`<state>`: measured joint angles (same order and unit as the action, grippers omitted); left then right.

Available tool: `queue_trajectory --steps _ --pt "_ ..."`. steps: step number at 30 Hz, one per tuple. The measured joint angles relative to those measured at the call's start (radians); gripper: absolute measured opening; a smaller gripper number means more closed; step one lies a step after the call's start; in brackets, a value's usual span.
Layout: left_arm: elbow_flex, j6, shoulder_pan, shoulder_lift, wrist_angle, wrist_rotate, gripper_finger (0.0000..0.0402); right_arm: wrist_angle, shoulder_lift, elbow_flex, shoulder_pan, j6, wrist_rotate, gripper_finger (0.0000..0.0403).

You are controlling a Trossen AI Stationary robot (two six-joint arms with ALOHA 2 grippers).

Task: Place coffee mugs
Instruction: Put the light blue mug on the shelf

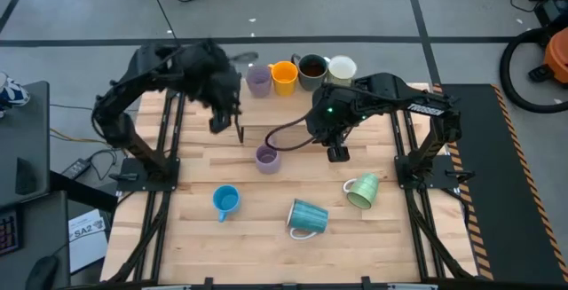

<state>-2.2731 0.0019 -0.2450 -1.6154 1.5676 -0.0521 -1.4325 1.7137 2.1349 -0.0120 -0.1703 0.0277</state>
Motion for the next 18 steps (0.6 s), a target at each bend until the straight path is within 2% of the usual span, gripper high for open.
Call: queue_trajectory --steps 3,6,8,13,18 --pt "0.134 -0.056 0.083 0.061 -0.017 0.063 0.0137 -0.004 0.000 0.000 -0.028 0.015 0.000 0.0130" --pt "0.340 -0.142 0.170 0.145 -0.113 0.132 0.0137 -0.003 0.000 0.000 -0.059 0.022 0.000 0.0130" --pt "0.489 -0.225 0.222 0.205 -0.185 0.141 0.0137 0.005 0.000 0.000 -0.077 0.021 0.000 0.0130" --pt "0.783 -0.575 0.367 0.314 -0.235 0.139 0.0137 0.011 0.000 0.000 -0.102 0.012 -0.006 0.0130" --pt "0.973 -0.951 0.535 0.351 -0.241 0.121 0.0137 0.011 0.000 0.000 -0.104 -0.011 -0.025 0.0130"
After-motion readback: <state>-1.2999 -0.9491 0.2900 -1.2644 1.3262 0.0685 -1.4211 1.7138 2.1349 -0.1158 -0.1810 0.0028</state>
